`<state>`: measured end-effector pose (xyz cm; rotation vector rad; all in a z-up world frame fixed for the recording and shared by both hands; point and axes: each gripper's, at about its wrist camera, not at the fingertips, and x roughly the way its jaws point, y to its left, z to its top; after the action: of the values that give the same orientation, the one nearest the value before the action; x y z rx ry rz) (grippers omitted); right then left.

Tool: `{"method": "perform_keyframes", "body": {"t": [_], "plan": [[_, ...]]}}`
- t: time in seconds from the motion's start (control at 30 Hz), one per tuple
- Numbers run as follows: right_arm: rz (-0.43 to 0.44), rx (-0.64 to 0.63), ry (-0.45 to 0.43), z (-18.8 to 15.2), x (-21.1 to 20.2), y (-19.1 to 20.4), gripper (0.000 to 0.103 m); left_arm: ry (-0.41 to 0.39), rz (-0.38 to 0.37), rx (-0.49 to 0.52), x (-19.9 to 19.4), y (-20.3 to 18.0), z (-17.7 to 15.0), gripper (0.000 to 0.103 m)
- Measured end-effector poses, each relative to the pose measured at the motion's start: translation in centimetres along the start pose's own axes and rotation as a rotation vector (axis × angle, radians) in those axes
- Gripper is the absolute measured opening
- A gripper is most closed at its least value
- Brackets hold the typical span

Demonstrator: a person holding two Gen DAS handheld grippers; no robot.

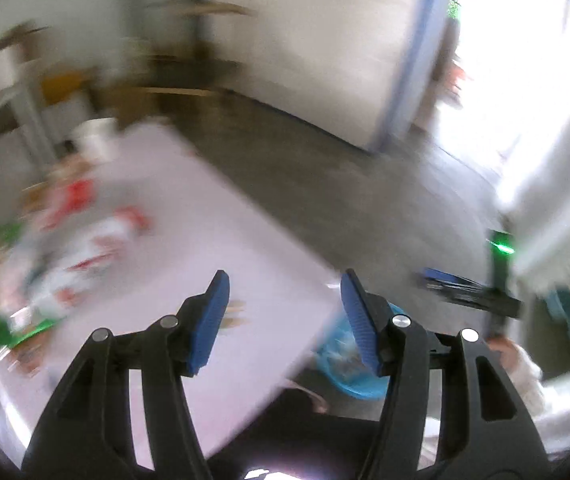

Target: Collect trash

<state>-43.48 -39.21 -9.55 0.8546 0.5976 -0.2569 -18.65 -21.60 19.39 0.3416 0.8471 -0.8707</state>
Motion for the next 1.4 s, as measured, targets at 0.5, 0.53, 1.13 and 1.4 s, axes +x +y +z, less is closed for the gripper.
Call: {"method": "perform_keyframes", "body": {"t": [0.5, 0.53, 1.13, 1.4], "plan": [[0.259, -0.303, 0.031, 5.8, 6.4, 19.8, 0.087, -0.126, 0.205, -0.597, -9.8, 29.9, -8.7, 0.074], [0.273, -0.311, 0.051, 5.9, 7.7, 21.2, 0.087, -0.117, 0.171, -0.625, -9.0, 30.7, -9.3, 0.074], [0.339, -0.474, 0.135, 6.4, 15.0, 33.2, 0.087, 0.047, -0.075, -0.821, 9.5, 40.2, -10.3, 0.012], [0.430, -0.534, 0.240, 7.4, 20.0, 39.0, 0.087, -0.132, -0.181, -0.831, 2.8, 38.7, -12.2, 0.002]]}}
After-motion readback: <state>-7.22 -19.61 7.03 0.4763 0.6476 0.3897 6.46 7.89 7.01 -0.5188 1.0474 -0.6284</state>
